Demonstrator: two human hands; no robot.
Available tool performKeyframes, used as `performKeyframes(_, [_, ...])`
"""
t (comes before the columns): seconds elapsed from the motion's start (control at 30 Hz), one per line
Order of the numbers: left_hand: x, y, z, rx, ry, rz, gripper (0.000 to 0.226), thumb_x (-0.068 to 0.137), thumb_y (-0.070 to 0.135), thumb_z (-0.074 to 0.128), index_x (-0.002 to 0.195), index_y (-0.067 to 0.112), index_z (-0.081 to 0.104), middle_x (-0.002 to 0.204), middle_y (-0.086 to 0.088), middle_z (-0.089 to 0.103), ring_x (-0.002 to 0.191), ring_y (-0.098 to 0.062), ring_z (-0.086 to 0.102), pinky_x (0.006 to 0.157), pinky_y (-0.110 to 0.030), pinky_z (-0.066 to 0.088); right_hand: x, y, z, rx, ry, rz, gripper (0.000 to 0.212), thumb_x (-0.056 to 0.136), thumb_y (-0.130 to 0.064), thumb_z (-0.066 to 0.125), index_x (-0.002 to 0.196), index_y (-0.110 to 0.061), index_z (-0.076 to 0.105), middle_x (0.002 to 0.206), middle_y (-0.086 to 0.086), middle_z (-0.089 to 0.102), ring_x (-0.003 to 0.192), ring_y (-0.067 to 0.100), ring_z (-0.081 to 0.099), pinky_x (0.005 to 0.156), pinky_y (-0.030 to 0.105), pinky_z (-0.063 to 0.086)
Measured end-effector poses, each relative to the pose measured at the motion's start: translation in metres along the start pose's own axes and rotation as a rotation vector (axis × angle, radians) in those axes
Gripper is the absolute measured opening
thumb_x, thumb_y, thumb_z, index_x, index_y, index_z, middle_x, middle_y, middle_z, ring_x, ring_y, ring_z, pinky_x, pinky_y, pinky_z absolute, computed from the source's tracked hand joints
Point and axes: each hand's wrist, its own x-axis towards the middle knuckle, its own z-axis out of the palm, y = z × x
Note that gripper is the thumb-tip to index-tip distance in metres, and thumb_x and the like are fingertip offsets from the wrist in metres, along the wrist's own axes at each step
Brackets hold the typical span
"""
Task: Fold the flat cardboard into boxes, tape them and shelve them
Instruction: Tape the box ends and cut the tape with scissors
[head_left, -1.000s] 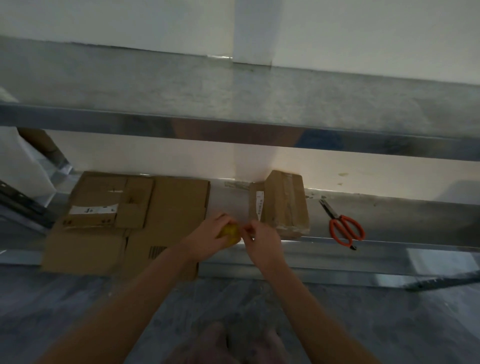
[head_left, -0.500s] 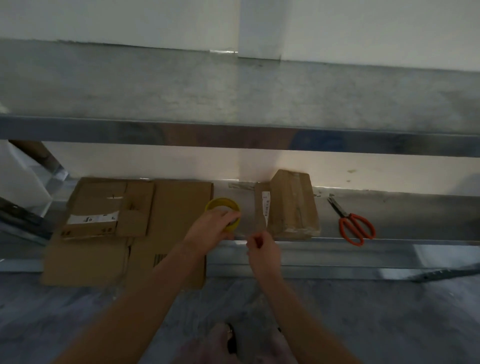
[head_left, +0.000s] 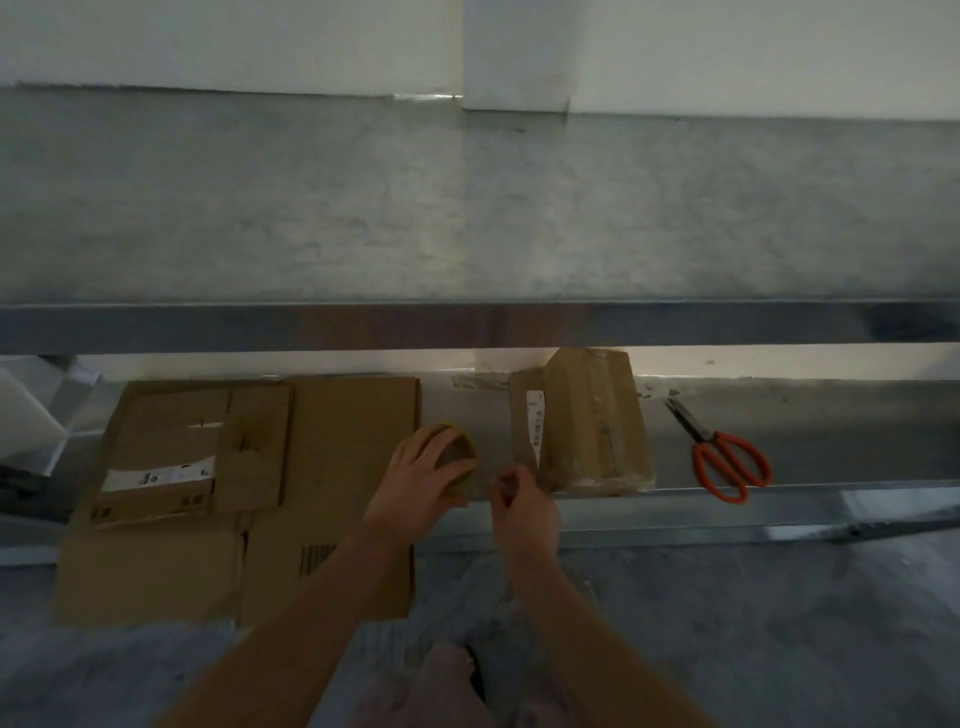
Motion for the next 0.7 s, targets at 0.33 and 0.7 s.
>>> performKeyframes(0.33, [-0.021,0.020,-0.011,0.227,-0.011,-0.044,0.069,0.096,0.065,0.020,0.152,0.025,0.026,0.160,0.001,0.018,0.149,-0.026,0.002,0.120,-0.048,0.004,-0.029,0.000,-0.025,-0.185,-0.058,-0.350,0.045,0.099,-0.042,0.044,0.141,-0.025,0.039,0.133,-0.002,0.054,0.117,0.020,0.056,0.088,0.033,0.049])
performKeyframes(0.7, [-0.013,0.130,-0.020,0.213,0.054,0.028,0.069,0.097,0.059,0.025,0.150,0.015,0.031,0.158,-0.002,0.025,0.147,-0.027,0.016,0.116,-0.046,0.015,-0.027,0.091,-0.143,-0.547,0.266,-0.629,0.056,0.094,-0.040,0.056,0.145,-0.020,0.047,0.153,0.009,0.041,0.143,0.032,0.034,0.114,0.053,0.032])
